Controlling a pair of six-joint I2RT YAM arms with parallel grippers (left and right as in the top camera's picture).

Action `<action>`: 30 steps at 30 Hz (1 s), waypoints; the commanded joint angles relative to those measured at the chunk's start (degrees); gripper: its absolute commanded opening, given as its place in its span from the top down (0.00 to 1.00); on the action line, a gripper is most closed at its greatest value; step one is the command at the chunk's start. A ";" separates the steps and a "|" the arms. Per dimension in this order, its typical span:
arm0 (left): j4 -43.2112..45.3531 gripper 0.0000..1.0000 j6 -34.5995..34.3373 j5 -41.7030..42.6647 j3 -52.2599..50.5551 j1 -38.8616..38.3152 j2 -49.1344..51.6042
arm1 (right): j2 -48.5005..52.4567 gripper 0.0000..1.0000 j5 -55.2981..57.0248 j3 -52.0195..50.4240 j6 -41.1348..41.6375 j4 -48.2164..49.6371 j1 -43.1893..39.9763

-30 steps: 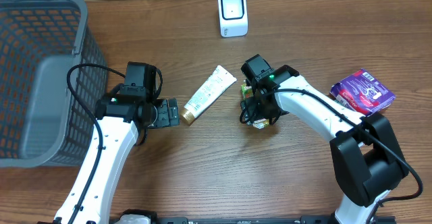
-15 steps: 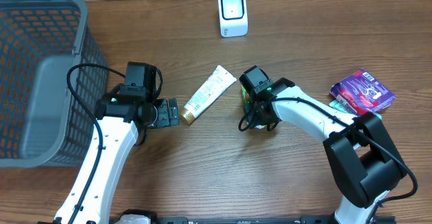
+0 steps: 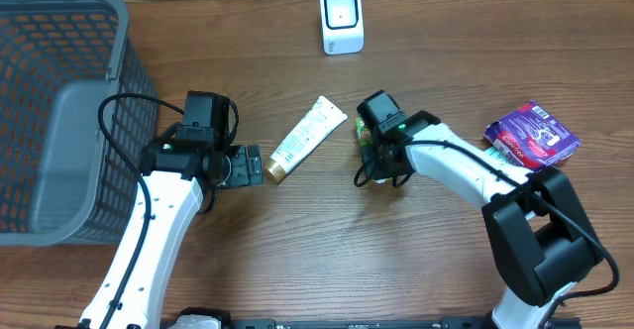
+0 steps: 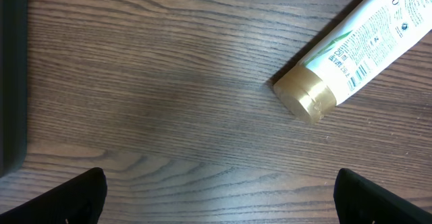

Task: Scan the item barcode
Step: 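Lift the juice carton upright with the right gripper, then hold the green tea carton up in front of the white scanner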

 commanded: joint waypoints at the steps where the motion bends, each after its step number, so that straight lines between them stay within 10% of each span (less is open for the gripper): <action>1: 0.24 0.00 -0.79 -0.52 -0.20 -0.37 0.24 | -1.11 0.94 -12.68 3.34 -0.17 -2.16 -2.58; 21: 0.22 0.00 -0.79 -0.52 -0.20 -0.37 0.24 | -11.06 0.93 -84.24 11.30 -10.36 2.29 -19.39; 30: 0.24 0.00 -0.79 -0.52 -0.20 -0.37 0.24 | -11.06 0.93 -86.79 11.30 -7.87 6.01 -20.06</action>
